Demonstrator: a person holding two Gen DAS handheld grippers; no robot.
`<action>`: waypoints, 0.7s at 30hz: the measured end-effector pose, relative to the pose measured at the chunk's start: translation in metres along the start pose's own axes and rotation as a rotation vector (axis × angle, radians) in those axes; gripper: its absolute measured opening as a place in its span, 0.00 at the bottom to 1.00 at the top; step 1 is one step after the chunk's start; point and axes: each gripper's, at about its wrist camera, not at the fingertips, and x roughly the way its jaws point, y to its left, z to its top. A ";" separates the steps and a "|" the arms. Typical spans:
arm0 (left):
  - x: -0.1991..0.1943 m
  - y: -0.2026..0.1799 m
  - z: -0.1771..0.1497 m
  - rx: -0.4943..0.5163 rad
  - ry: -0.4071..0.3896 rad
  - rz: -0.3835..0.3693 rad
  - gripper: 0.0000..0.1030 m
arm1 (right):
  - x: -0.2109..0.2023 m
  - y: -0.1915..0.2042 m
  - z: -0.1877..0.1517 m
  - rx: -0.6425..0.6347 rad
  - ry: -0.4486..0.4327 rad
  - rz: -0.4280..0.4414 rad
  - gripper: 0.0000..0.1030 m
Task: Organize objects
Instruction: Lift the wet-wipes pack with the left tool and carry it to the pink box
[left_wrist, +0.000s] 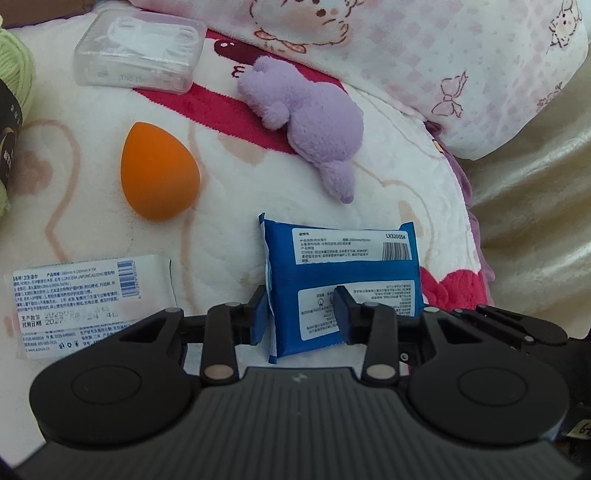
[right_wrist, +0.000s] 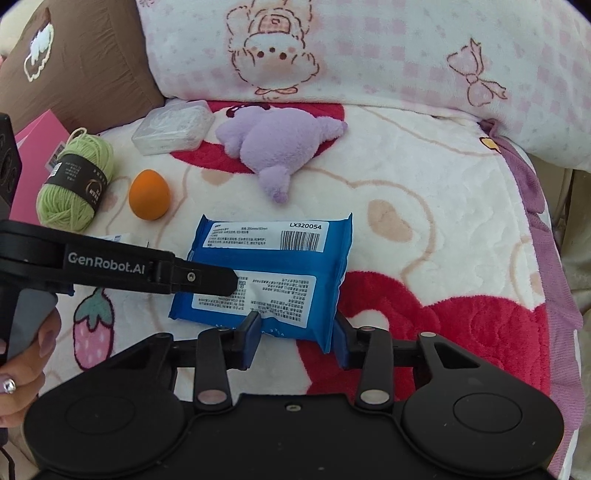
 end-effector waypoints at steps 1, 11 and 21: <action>0.000 -0.001 -0.001 0.008 0.001 0.004 0.34 | 0.002 0.000 -0.001 0.012 -0.006 0.000 0.46; -0.021 -0.007 -0.015 0.019 0.065 0.016 0.30 | -0.017 0.035 -0.010 -0.042 -0.082 -0.082 0.50; -0.055 0.000 -0.027 0.066 0.088 0.017 0.30 | -0.037 0.064 -0.021 -0.055 -0.082 -0.039 0.56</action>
